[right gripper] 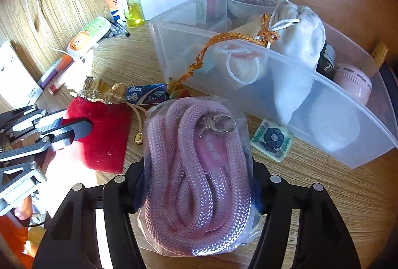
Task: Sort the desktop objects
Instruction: 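Grasp the red velvet pouch with the left gripper while the right gripper grasps the bagged pink rope, then carry the red pouch and bagged pink rope over the clear box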
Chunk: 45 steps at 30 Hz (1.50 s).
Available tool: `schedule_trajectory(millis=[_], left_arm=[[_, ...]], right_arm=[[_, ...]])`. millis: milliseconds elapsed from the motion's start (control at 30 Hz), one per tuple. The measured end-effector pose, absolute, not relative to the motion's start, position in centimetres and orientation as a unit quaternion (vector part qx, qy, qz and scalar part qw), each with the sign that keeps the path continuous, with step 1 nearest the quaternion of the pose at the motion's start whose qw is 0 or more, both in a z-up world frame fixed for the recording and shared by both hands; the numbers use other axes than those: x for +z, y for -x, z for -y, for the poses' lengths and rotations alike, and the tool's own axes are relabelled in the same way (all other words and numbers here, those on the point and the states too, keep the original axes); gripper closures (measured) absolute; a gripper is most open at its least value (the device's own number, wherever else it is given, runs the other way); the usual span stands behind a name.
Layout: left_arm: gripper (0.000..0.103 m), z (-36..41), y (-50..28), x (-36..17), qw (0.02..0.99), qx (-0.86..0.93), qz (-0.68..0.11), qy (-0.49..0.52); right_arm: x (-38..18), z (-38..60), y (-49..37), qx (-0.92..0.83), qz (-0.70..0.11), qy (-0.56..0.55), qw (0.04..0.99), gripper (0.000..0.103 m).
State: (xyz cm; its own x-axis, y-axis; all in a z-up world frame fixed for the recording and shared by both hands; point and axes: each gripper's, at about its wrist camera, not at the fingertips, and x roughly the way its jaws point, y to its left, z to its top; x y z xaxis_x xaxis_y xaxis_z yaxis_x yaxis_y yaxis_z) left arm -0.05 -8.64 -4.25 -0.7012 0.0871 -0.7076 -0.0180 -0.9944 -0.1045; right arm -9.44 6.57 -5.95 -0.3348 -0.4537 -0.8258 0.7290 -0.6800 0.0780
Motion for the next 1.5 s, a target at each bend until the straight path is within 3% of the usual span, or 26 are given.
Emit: schedule_trajectory(millis=[667, 1500], left_arm=[[0.087, 5.9, 0.4, 0.6, 0.043, 0.939, 0.035, 0.339], [0.087, 4.4, 8.5, 6.1, 0.080, 0.949, 0.041, 0.303]], right_arm=[[0.3, -12.6, 6.8, -0.851, -0.099, -0.364, 0.364, 0.047], [3.8, -17.6, 13.8, -0.887, -0.019, -0.334, 0.318, 0.047]])
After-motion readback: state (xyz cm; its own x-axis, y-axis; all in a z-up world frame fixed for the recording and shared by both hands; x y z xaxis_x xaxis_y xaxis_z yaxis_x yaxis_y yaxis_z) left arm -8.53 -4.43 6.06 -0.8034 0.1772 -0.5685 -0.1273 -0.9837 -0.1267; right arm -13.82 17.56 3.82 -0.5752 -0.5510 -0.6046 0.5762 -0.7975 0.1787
